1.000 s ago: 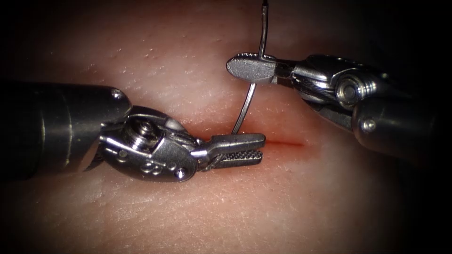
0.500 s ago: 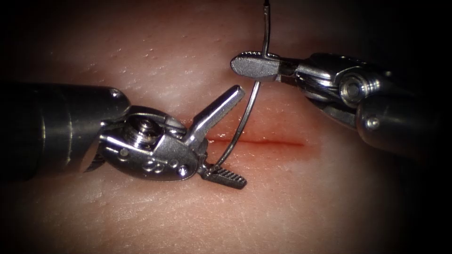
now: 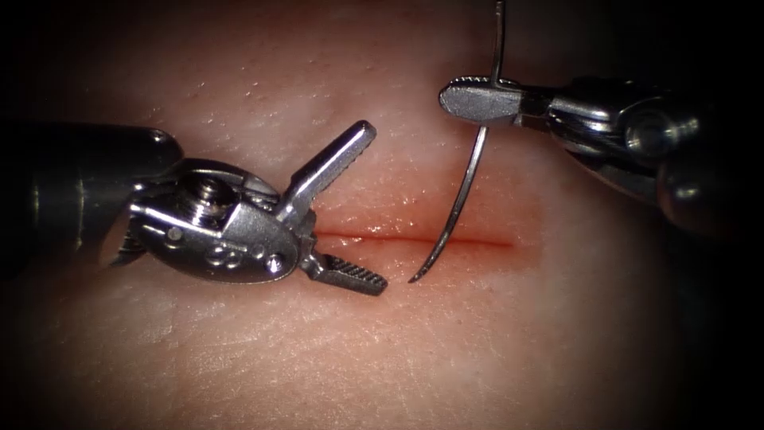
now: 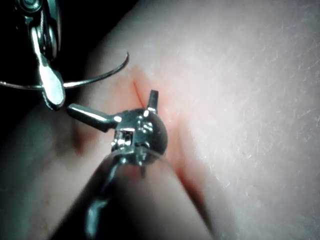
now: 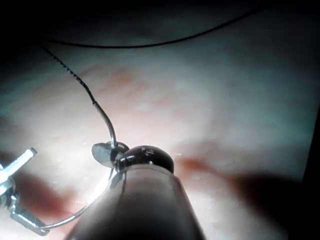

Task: Wound Closure
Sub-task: Pass the needle from the left to the right gripper, then use the right gripper to insert the needle through the top of the skin

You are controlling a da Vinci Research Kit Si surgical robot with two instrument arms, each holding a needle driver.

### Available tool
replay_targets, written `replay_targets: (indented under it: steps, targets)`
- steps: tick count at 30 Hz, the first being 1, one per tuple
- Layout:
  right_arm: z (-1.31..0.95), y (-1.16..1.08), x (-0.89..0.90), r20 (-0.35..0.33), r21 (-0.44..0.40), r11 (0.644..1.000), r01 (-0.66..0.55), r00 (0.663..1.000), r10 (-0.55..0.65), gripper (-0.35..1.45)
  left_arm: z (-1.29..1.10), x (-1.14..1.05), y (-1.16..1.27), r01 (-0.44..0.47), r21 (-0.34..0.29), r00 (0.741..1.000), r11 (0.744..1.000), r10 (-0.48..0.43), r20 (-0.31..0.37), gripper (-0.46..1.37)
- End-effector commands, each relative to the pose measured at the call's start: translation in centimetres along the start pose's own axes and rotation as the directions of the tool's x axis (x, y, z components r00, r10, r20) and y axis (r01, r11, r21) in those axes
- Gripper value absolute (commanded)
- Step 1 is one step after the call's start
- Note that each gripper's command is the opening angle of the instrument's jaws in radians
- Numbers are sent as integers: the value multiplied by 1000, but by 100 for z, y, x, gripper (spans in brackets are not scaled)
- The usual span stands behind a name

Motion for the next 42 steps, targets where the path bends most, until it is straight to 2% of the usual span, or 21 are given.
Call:
replay_targets:
  steps: [1,3,8,12,14,17,19,20,22,26,27,29,30,31,32,35,42]
  targets:
    - [-1,1,-2,4,16,999,41,999,-41,-35,-2,-1,0,16,-14,1000,1000,-15,8,97]
    - [-1,0,-2,6,40,996,83,996,-84,-35,-4,-3,-1,35,-35,999,999,-34,21,92]
    - [-1,0,-2,5,78,984,157,987,-158,-35,-6,-5,-1,91,-75,994,993,-86,64,95]
    - [-1,0,-3,-36,135,955,265,964,-263,-35,-5,-6,-3,127,-130,987,983,-113,112,94]
    - [-2,0,-5,-51,161,932,325,946,-321,-35,-6,-6,-3,198,-172,973,965,-174,149,93]
    - [-4,0,-7,-67,185,909,375,927,-369,-35,-9,-9,-5,299,-203,946,932,-262,191,86]
    - [-4,0,-9,-76,195,891,410,912,-403,-35,-11,-12,-8,350,-213,928,912,-306,211,71]
    - [-5,0,-10,-83,199,879,433,901,-425,-35,-13,-14,-9,389,-210,913,897,-344,220,66]
    - [-6,-1,-12,-95,205,863,461,887,-451,-35,-17,-17,-12,422,-207,898,883,-377,226,57]
    - [-9,-4,-15,-119,233,821,520,854,-507,-35,-25,-25,-16,511,-191,852,838,-463,245,53]
    - [-9,-6,-16,-124,236,814,531,847,-517,-35,-26,-26,-16,541,-182,833,821,-492,252,52]
    - [-11,-9,-17,-138,250,792,556,830,-540,-35,-29,-29,-17,597,-172,793,783,-546,270,37]
    - [-11,-10,-18,-142,256,787,562,827,-544,-35,-30,-30,-18,611,-172,783,773,-557,277,29]
    - [-11,-10,-18,-142,258,786,562,827,-544,-35,-30,-31,-18,611,-174,783,772,-556,280,26]
    - [-12,-13,-19,-148,263,777,572,820,-553,-35,-31,-34,-18,615,-178,779,768,-559,284,2]
    - [-12,-15,-20,-156,262,763,591,806,-571,-35,-29,-44,-19,606,-188,787,773,-547,285,-35]
    - [-12,-15,-19,-157,261,761,595,803,-574,-35,-29,-66,-10,571,-213,810,793,-502,302,-35]
